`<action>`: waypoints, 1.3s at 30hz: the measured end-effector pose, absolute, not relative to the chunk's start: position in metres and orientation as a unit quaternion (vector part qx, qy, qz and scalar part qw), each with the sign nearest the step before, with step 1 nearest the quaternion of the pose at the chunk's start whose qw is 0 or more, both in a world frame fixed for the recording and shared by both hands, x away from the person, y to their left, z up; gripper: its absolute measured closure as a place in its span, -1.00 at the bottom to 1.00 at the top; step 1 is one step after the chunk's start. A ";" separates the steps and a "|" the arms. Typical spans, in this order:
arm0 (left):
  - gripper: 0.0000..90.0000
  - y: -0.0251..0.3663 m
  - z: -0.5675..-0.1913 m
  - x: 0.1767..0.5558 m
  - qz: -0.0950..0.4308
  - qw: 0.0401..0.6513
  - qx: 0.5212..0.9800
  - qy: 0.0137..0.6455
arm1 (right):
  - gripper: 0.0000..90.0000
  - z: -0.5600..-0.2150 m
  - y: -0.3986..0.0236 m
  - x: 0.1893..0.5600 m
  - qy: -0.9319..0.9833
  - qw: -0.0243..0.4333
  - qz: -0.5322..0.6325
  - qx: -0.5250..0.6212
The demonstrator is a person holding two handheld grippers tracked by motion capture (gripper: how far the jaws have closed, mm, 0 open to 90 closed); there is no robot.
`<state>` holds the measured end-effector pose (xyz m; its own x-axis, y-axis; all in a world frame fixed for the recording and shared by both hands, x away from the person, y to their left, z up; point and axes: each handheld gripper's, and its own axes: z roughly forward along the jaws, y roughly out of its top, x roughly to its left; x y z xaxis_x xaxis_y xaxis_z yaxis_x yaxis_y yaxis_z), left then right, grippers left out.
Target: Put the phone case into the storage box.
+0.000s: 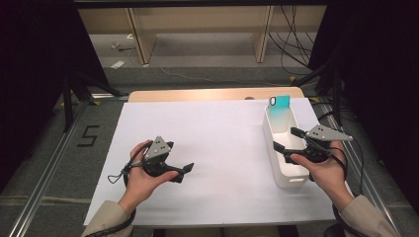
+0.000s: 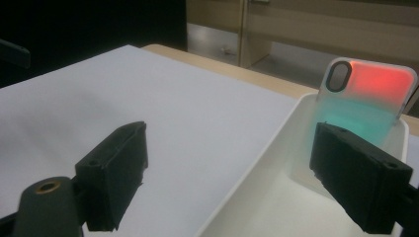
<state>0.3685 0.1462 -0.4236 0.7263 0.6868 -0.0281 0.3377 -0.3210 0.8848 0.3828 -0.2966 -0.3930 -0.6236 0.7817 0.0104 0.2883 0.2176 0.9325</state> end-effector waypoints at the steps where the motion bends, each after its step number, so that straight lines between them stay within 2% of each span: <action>1: -1.00 0.146 -0.424 0.368 0.179 0.485 0.792 0.323 | -0.65 -0.393 -0.297 0.382 0.741 0.240 0.513 0.361; 39: -1.00 0.146 -0.423 0.369 0.179 0.486 0.792 0.322 | -0.65 -0.399 -0.298 0.367 0.744 0.229 0.526 0.343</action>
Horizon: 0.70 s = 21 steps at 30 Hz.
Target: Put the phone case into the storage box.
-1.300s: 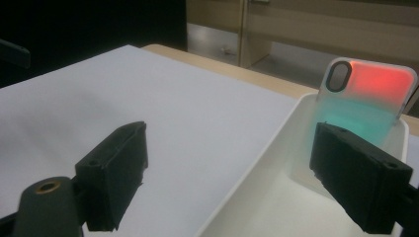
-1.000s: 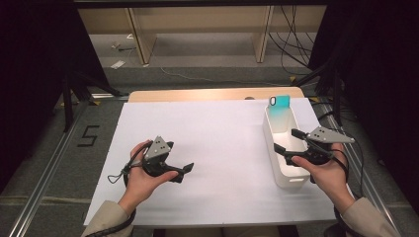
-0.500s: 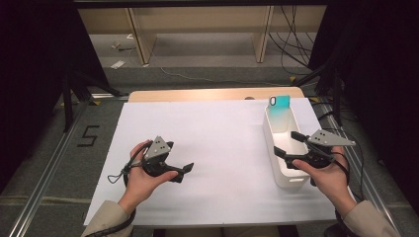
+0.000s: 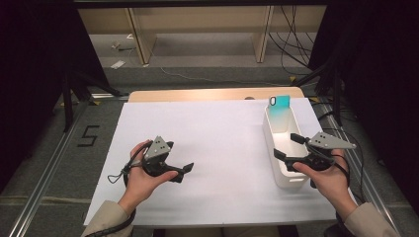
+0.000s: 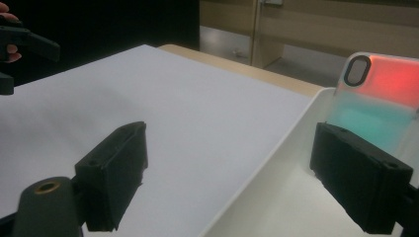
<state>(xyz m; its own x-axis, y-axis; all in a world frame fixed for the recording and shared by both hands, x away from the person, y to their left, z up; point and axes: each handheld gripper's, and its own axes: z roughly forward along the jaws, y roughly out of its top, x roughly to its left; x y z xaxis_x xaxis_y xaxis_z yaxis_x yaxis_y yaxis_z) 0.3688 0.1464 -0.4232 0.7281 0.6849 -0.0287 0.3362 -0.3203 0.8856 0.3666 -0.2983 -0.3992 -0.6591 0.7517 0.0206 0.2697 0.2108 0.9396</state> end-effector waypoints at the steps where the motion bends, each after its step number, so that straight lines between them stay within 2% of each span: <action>1: -1.00 0.146 -0.423 0.369 0.179 0.486 0.792 0.322 | -0.65 -0.399 -0.298 0.366 0.743 0.230 0.527 0.342; 21: -1.00 0.146 -0.423 0.370 0.179 0.486 0.793 0.321 | -0.65 -0.399 -0.298 0.366 0.736 0.229 0.542 0.336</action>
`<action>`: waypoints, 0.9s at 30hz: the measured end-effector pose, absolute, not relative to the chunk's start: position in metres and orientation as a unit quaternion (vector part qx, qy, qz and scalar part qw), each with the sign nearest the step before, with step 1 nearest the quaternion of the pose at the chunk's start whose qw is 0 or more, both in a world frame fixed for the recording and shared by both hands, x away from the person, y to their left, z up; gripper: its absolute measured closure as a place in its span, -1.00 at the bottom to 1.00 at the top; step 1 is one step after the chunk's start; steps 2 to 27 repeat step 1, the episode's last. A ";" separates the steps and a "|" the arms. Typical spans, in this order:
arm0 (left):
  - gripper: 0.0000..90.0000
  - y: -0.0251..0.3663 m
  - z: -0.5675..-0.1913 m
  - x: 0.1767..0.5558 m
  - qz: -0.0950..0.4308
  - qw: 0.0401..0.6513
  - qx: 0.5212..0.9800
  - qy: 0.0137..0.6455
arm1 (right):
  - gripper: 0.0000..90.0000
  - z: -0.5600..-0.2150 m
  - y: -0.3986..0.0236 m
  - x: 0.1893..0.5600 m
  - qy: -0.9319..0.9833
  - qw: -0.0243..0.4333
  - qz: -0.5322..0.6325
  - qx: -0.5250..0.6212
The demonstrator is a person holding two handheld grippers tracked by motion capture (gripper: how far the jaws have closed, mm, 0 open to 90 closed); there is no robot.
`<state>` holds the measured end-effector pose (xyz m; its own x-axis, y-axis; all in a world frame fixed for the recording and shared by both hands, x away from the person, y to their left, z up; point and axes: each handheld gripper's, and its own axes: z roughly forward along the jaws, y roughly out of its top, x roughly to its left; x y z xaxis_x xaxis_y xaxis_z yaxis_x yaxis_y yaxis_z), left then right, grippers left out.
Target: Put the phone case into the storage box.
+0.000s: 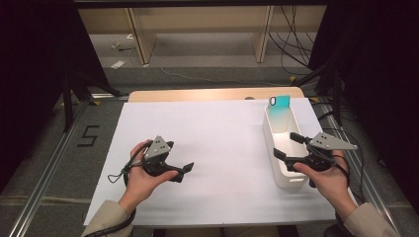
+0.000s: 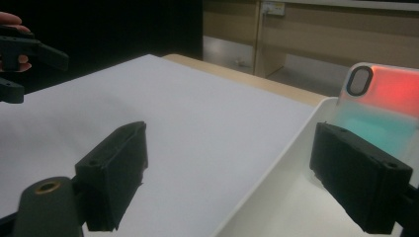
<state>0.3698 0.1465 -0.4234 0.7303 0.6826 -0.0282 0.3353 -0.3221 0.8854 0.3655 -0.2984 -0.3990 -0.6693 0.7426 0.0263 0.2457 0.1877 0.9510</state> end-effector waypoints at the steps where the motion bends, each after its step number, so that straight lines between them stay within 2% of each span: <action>1: -1.00 0.146 -0.423 0.370 0.179 0.486 0.793 0.321 | -0.65 -0.399 -0.299 0.366 0.735 0.229 0.544 0.334; 27: -1.00 0.146 -0.423 0.370 0.179 0.486 0.793 0.321 | -0.65 -0.399 -0.299 0.366 0.735 0.229 0.544 0.334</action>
